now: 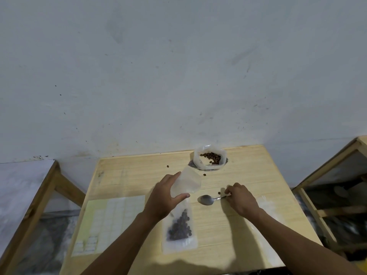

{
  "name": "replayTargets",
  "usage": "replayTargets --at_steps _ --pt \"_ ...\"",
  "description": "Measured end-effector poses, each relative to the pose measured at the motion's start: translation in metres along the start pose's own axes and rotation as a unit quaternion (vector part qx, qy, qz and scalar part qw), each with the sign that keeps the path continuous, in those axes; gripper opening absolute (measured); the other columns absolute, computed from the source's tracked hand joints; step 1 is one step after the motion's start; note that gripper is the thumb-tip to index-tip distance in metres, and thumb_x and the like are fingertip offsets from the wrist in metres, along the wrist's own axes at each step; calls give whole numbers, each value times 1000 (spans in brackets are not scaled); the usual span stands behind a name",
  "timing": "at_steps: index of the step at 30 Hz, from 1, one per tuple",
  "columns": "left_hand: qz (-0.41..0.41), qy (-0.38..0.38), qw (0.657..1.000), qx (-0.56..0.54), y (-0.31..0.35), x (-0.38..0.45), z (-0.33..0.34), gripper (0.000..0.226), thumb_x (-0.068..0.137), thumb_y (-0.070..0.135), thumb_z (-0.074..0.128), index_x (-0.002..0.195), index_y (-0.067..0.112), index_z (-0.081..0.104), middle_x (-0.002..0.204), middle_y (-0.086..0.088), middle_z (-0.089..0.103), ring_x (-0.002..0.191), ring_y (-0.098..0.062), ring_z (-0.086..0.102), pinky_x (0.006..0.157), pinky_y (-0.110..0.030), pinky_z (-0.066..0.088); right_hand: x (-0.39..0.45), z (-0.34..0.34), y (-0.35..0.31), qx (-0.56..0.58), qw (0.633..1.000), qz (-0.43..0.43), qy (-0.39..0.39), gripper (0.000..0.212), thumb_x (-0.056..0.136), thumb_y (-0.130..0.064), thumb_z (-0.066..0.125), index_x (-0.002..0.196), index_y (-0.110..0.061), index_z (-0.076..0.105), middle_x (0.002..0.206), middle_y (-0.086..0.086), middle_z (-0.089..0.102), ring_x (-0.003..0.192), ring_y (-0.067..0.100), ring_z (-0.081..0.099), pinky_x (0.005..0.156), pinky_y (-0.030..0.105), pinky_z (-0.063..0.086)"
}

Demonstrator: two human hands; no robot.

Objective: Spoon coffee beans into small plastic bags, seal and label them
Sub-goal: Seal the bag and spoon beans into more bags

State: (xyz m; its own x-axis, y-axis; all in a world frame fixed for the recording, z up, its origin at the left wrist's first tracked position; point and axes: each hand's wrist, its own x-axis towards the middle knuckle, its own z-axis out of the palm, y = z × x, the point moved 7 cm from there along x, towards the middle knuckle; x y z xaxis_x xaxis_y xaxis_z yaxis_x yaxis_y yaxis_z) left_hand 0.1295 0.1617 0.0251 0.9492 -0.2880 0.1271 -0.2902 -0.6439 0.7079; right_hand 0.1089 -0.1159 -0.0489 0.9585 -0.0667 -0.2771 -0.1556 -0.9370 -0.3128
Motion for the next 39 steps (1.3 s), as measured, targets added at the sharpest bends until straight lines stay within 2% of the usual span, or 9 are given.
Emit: replayTargets --at_steps 11,14,16,22,25,28,31,35,39 --pt "-23 -15 999 28 -8 13 8 82 76 53 76 144 19 44 125 3 60 108 -11 56 95 -28 49 10 8 -3 -79 994 -67 -37 13 89 -24 54 98 -25 63 105 -4 55 104 22 47 75 33 35" --pt "-32 -11 999 29 -11 20 7 84 76 52 77 144 19 43 128 3 60 112 -13 56 95 -26 46 14 8 -9 44 989 -79 -119 14 83 -15 53 81 -29 55 90 -10 59 87 16 54 78 34 42" --pt "-42 -6 999 31 -15 23 4 83 75 51 78 144 20 44 129 3 60 113 -14 57 94 -24 45 16 -3 -13 168 973 -83 -133 24 85 -5 53 77 -27 54 82 -8 61 71 8 53 69 27 42" --pt "-65 -1 996 60 -26 44 -1 80 76 49 77 144 21 45 127 3 62 112 -16 59 96 -28 47 46 -78 0 286 956 -42 60 17 87 -5 60 86 -21 65 72 -8 61 56 2 49 56 17 39" --pt "-62 -17 996 64 -23 58 6 79 76 51 76 144 23 45 128 4 61 115 -16 58 98 -28 45 60 -104 8 320 939 -5 129 18 86 -4 61 92 -19 67 73 0 63 61 12 53 59 22 41" --pt "-45 -31 996 69 -16 71 18 80 77 53 75 144 23 45 130 5 60 116 -15 57 99 -30 45 69 -112 15 422 885 35 192 17 89 -7 59 95 -19 69 82 10 69 73 26 65 73 36 53" --pt "-23 -46 996 78 -9 84 31 81 75 56 71 144 22 46 128 4 60 113 -18 59 96 -35 48 71 -105 16 472 849 52 231 19 93 -9 54 95 -19 70 87 7 70 74 24 68 79 46 55" --pt "6 -63 994 90 -1 97 47 85 72 65 60 144 22 46 128 3 59 110 -20 60 94 -40 49 65 -93 11 476 830 37 287 20 97 -12 56 104 -23 71 97 0 69 85 18 69 82 37 55" --pt "29 -79 992 97 5 109 59 81 76 50 73 144 16 47 136 0 56 116 -19 60 96 -35 49 56 -78 4 409 842 6 353 27 93 -4 61 111 -20 73 103 -7 68 95 6 65 80 26 51"
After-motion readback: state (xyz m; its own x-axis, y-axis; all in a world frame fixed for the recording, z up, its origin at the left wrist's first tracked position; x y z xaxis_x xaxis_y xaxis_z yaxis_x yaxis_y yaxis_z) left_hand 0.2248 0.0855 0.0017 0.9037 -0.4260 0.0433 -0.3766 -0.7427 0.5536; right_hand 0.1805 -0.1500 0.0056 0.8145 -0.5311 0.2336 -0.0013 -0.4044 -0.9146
